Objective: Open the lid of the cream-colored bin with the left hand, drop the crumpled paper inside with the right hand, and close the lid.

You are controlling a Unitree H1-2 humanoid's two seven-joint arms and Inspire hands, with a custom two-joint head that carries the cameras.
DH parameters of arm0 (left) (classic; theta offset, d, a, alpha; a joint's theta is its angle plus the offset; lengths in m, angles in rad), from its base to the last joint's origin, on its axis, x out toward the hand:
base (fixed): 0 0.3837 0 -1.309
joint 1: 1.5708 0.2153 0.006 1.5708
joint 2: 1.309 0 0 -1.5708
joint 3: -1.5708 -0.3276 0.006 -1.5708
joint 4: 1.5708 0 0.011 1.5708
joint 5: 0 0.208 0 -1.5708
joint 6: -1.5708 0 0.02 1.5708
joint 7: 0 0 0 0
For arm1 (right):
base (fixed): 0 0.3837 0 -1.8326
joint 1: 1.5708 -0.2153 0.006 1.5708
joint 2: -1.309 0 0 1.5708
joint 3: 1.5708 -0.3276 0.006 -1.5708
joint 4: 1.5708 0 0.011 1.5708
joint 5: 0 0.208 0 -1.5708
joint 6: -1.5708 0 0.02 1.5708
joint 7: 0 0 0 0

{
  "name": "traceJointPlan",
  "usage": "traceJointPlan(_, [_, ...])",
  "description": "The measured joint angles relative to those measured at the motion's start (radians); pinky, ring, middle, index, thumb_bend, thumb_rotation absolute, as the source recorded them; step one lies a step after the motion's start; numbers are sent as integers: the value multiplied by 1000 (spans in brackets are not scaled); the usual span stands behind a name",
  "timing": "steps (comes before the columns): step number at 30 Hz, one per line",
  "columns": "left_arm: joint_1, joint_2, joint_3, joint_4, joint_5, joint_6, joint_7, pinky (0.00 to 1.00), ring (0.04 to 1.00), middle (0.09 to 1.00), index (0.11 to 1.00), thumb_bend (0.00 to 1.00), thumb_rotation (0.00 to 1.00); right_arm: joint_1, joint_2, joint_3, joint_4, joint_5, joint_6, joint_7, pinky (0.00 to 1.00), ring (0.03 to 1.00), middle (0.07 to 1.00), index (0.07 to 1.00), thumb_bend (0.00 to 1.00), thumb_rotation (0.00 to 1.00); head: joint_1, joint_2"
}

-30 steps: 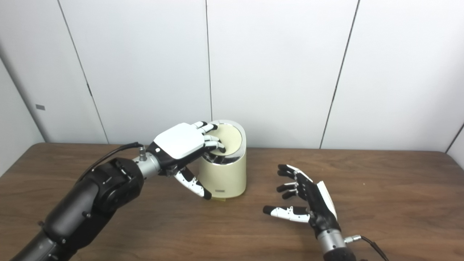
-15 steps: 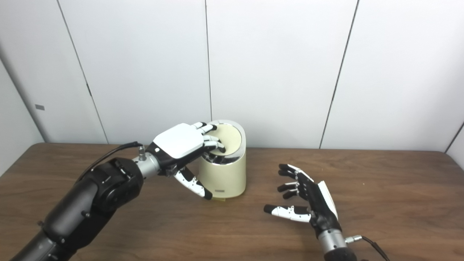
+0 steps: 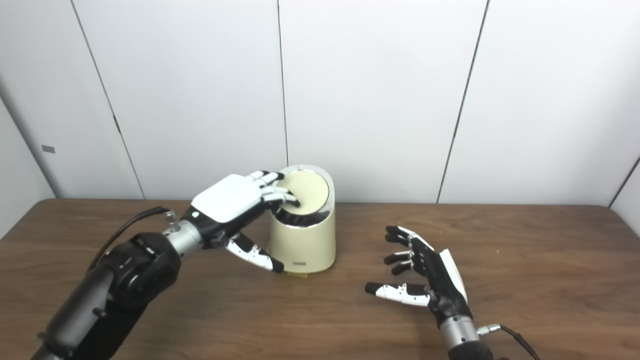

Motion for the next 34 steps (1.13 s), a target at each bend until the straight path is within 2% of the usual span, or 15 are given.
traceJointPlan(2, [19, -20, 48, 0, -33, 15, 47, 869, 975, 889, 870, 825, 410, 0, 0, 0, 0, -1, 0, 0, 497, 601, 786, 801, 809, 194, -2, 2])
traceJointPlan(6, [69, -67, 104, 5, -112, 19, 123, 801, 936, 897, 866, 804, 381, -1, 0, 0, 0, -2, 0, 0, 501, 601, 785, 802, 812, 197, -2, 3])
traceJointPlan(10, [112, -98, 131, 24, -196, 9, 152, 759, 903, 896, 859, 796, 347, -1, -2, 0, -1, -3, 0, 0, 510, 603, 783, 799, 818, 197, -2, 5])
traceJointPlan(12, [128, -112, 157, 36, -260, 7, 169, 768, 890, 894, 859, 801, 335, -1, -3, 0, -1, -2, 0, 0, 507, 602, 782, 799, 818, 188, -2, 6])
traceJointPlan(14, [141, -128, 184, 44, -325, 9, 178, 789, 889, 888, 855, 797, 327, -1, -5, -1, -1, -2, 0, 0, 504, 600, 779, 797, 817, 189, -2, 6])
traceJointPlan(18, [184, -167, 225, 60, -460, 11, 187, 737, 845, 859, 853, 794, 300, -1, -5, -1, -1, -2, -1, 2, 503, 600, 781, 800, 817, 193, -2, 6])
traceJointPlan(22, [249, -221, 250, 88, -571, 19, 192, 656, 734, 786, 849, 785, 292, -1, -10, -1, -2, -1, -1, 7, 505, 605, 780, 803, 822, 201, -5, 3])
traceJointPlan(23, [264, -237, 255, 93, -595, 18, 199, 611, 689, 746, 828, 767, 292, -1, -12, -1, -3, -1, -2, 7, 504, 605, 779, 803, 824, 196, -6, 2])
traceJointPlan(25, [285, -255, 259, 120, -629, 14, 207, 598, 666, 720, 812, 753, 287, -2, -18, -1, -3, -1, -3, 8, 507, 606, 778, 801, 827, 188, -6, 2])
traceJointPlan(28, [306, -258, 261, 157, -680, -14, 205, 584, 661, 716, 801, 724, 256, -2, -26, -2, -15, -5, -3, 7, 512, 608, 773, 800, 821, 183, -5, 3])
traceJointPlan(34, [328, -257, 271, 165, -761, -54, 198, 563, 676, 735, 816, 736, 275, 0, -28, 1, -67, -5, -2, 11, 522, 629, 797, 815, 808, 156, 3, 8])
